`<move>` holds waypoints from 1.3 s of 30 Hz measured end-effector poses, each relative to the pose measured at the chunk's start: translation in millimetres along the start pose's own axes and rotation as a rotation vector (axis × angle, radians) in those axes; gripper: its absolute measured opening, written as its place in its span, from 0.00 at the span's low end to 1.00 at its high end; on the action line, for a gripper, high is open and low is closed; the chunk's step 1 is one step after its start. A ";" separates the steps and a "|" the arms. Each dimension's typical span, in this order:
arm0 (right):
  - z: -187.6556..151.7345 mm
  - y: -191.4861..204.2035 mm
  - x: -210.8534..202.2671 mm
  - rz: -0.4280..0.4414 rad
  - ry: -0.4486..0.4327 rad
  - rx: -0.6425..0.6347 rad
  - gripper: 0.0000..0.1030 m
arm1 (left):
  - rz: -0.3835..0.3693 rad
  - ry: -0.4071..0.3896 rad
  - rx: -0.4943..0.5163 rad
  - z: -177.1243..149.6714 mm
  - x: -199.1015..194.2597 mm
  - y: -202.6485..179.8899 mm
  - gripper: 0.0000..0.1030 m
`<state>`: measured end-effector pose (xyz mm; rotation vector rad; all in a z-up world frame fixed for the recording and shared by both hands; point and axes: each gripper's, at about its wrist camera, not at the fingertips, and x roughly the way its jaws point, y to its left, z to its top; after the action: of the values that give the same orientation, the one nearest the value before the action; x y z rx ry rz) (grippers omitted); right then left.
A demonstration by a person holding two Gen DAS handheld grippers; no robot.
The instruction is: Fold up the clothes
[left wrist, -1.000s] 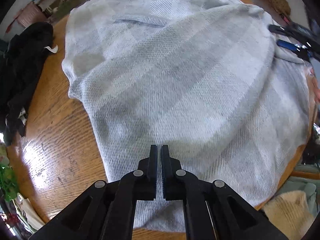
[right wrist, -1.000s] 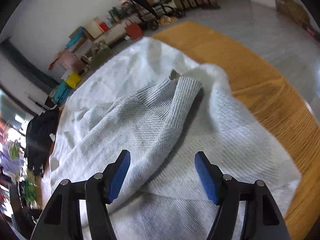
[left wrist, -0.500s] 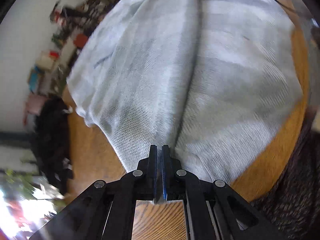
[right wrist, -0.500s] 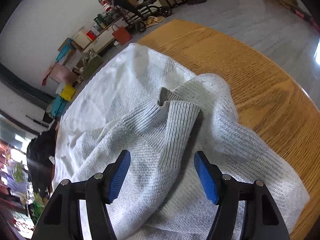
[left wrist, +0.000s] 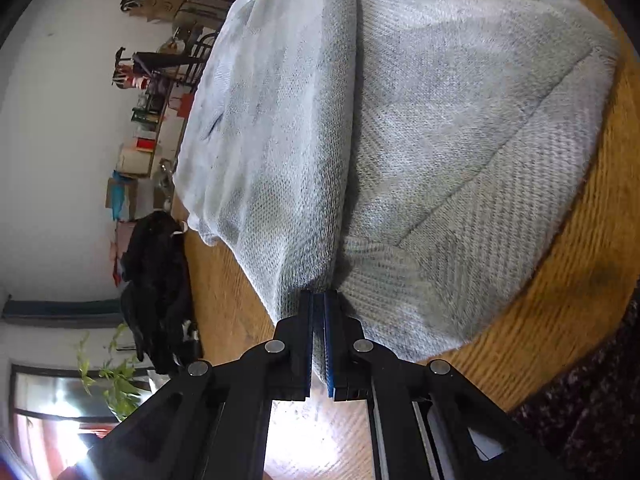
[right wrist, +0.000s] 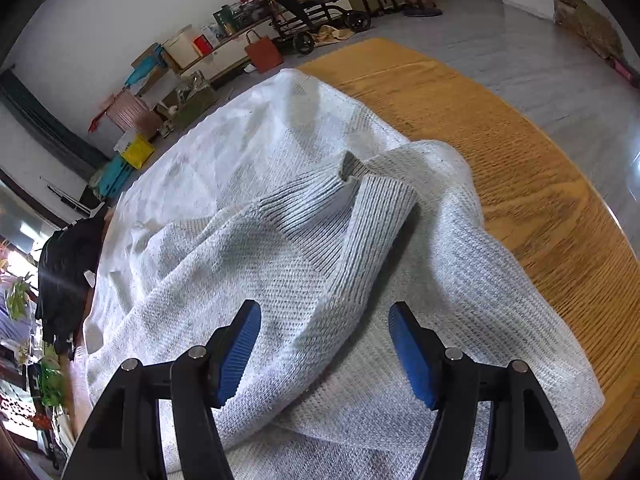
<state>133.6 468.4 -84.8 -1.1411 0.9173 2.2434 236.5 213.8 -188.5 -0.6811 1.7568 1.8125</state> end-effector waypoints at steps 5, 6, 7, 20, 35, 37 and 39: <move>-1.4 -1.2 0.7 0.013 0.003 0.000 0.69 | 0.105 -0.018 0.088 6.7 -12.5 -17.2 0.06; -2.3 -1.9 0.3 0.015 0.004 -0.002 0.69 | 0.103 -0.034 0.087 7.8 -15.0 -17.5 0.07; -2.9 -2.2 0.0 0.016 0.005 -0.005 0.69 | 0.099 -0.049 0.083 9.0 -17.1 -17.2 0.12; -9.5 -2.8 -3.4 0.020 -0.003 -0.007 0.69 | 0.202 -0.109 0.042 13.7 -3.6 -1.9 0.79; -12.7 -7.7 -5.9 0.045 -0.016 -0.010 0.69 | 0.195 -0.115 -0.006 4.9 -6.0 8.3 0.82; -13.2 -8.3 -6.2 0.049 -0.016 -0.006 0.69 | 0.193 -0.111 -0.002 5.8 -6.8 8.8 0.82; -14.0 -9.7 -5.9 0.053 -0.016 0.001 0.69 | 0.173 -0.121 -0.003 7.7 -10.5 11.7 0.82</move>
<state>150.5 464.1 -89.4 -1.1096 0.9520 2.2906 236.4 221.0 -172.6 -0.4223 1.7792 1.9275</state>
